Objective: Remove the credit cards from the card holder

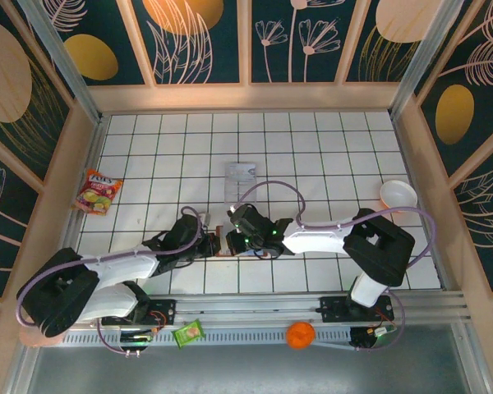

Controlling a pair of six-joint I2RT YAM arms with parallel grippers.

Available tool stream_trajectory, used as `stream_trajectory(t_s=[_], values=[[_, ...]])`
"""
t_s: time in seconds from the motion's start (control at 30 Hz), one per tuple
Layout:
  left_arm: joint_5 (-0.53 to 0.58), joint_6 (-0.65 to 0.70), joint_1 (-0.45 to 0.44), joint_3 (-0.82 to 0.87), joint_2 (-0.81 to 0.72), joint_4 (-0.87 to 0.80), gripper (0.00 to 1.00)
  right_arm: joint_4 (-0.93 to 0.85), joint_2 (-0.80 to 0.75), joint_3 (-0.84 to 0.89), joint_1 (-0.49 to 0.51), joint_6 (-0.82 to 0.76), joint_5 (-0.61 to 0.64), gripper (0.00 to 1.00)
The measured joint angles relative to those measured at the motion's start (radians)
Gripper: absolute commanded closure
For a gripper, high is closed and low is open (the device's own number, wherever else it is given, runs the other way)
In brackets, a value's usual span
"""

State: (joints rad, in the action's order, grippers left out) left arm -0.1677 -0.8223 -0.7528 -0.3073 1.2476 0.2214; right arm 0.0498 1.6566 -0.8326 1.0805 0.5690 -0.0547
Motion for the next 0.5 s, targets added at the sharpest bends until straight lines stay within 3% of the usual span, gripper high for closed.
stream_trajectory(t_s=[0.5], values=[[-0.008,0.002,-0.035,-0.058,0.105,0.004,1.00,-0.004,-0.035,0.044,-0.010,0.042,0.013,1.00]])
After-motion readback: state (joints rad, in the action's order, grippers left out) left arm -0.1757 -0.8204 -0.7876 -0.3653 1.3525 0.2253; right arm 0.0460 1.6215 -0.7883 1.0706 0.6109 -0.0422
